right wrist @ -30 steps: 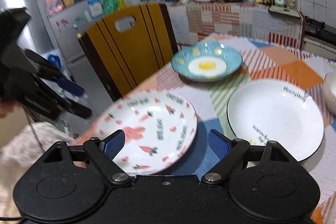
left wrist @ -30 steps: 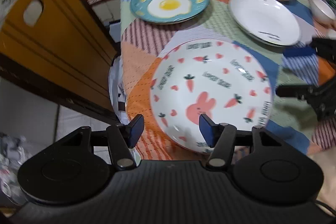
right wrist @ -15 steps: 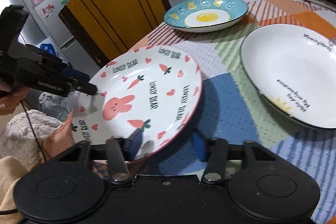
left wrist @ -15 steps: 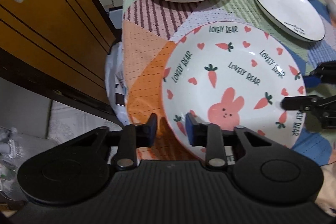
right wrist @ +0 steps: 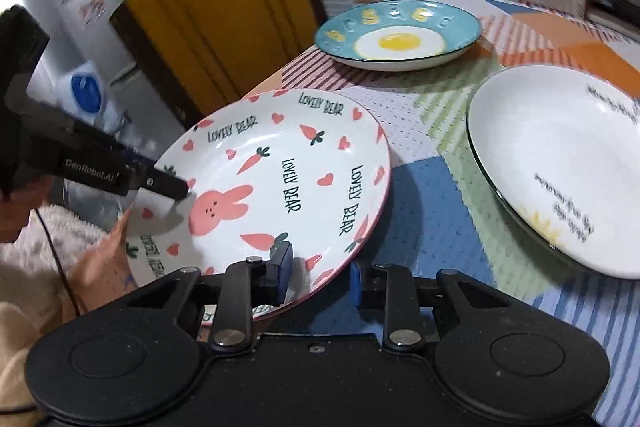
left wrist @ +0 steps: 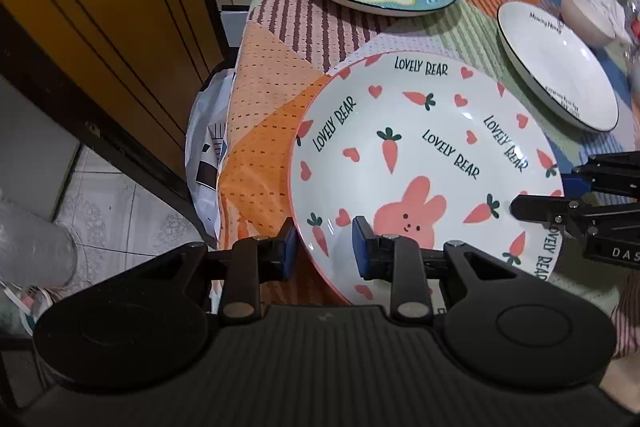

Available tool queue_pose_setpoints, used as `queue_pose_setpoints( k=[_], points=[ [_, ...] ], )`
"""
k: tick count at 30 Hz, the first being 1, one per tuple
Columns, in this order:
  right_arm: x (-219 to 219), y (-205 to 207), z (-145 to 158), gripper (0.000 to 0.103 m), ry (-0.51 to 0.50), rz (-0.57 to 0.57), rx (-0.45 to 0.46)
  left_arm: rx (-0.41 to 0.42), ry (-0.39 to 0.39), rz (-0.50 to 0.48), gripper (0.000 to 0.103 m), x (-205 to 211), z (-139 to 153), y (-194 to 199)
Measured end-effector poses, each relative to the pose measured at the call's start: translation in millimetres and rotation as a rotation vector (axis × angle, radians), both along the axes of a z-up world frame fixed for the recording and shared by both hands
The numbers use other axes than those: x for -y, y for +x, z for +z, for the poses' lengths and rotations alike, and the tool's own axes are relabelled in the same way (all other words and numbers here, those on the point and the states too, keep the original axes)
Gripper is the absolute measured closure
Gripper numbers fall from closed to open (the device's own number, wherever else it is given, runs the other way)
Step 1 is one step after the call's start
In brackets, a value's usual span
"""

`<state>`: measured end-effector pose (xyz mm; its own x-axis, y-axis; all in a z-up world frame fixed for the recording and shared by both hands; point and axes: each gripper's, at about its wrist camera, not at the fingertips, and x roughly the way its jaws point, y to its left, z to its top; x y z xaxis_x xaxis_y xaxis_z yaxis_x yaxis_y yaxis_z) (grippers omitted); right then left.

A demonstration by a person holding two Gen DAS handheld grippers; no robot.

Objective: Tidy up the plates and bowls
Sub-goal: 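Lift the bunny plate and lower it onto the white plate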

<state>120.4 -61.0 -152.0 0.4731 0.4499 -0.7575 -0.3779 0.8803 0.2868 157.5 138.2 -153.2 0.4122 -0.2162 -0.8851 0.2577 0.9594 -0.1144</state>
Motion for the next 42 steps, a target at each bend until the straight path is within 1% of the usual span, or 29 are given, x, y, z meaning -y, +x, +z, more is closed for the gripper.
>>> queue_pose_setpoints(
  k=[3, 5, 6, 8, 13, 15, 17, 19, 21, 26, 30, 35, 38, 42],
  points=[
    [4.3, 2.7, 3.2, 0.072, -0.006, 0.025, -0.002, -0.027, -0.033, 0.019, 0.076, -1.9, 0.0, -2.3],
    [8.0, 3.4, 5.9, 0.073, 0.005, 0.037, -0.001, -0.023, -0.030, 0.049, 0.076, -1.5, 2.1, -5.4],
    [9.8, 3.7, 7.2, 0.074, 0.019, 0.043, -0.004, -0.013, -0.011, 0.051, 0.076, 1.0, 4.9, -8.1],
    [11.1, 2.2, 11.2, 0.074, 0.032, 0.049, -0.006, 0.012, 0.001, 0.054, 0.076, 3.3, 12.1, -13.3],
    [18.2, -3.5, 26.9, 0.074, 0.068, 0.024, 0.017, 0.035, -0.041, 0.051, 0.076, 0.6, 34.1, -16.4],
    [20.3, -7.2, 35.4, 0.074, 0.084, 0.006, 0.033, 0.071, -0.046, 0.049, 0.076, 1.8, 45.9, -17.8],
    [19.8, -12.6, 43.4, 0.074, 0.072, 0.007, 0.070, 0.106, -0.039, 0.047, 0.076, 4.1, 57.0, -17.6],
    [24.0, -14.3, 50.2, 0.074, 0.105, -0.015, 0.071, 0.122, -0.056, 0.047, 0.076, 5.9, 67.8, -15.1],
    [27.8, -16.1, 57.2, 0.074, 0.109, -0.030, 0.087, 0.132, -0.080, 0.045, 0.076, 9.1, 78.0, -12.3],
    [46.3, -19.3, 76.3, 0.074, 0.108, -0.065, 0.117, 0.158, -0.082, -0.003, 0.076, 33.3, 95.0, -1.0],
    [68.4, -16.8, 87.1, 0.074, 0.090, -0.093, 0.124, 0.154, -0.105, -0.044, 0.076, 58.9, 97.8, 14.4],
    [100.7, -9.0, 94.8, 0.074, 0.048, -0.137, 0.116, 0.121, -0.130, -0.060, 0.076, 98.0, 87.6, 35.6],
    [118.4, -2.8, 93.1, 0.074, 0.024, -0.166, 0.102, 0.110, -0.134, -0.089, 0.076, 120.2, 78.2, 48.2],
    [138.9, 7.9, 84.5, 0.074, 0.002, -0.208, 0.070, 0.075, -0.141, -0.106, 0.076, 144.4, 61.9, 66.2]
  ],
)
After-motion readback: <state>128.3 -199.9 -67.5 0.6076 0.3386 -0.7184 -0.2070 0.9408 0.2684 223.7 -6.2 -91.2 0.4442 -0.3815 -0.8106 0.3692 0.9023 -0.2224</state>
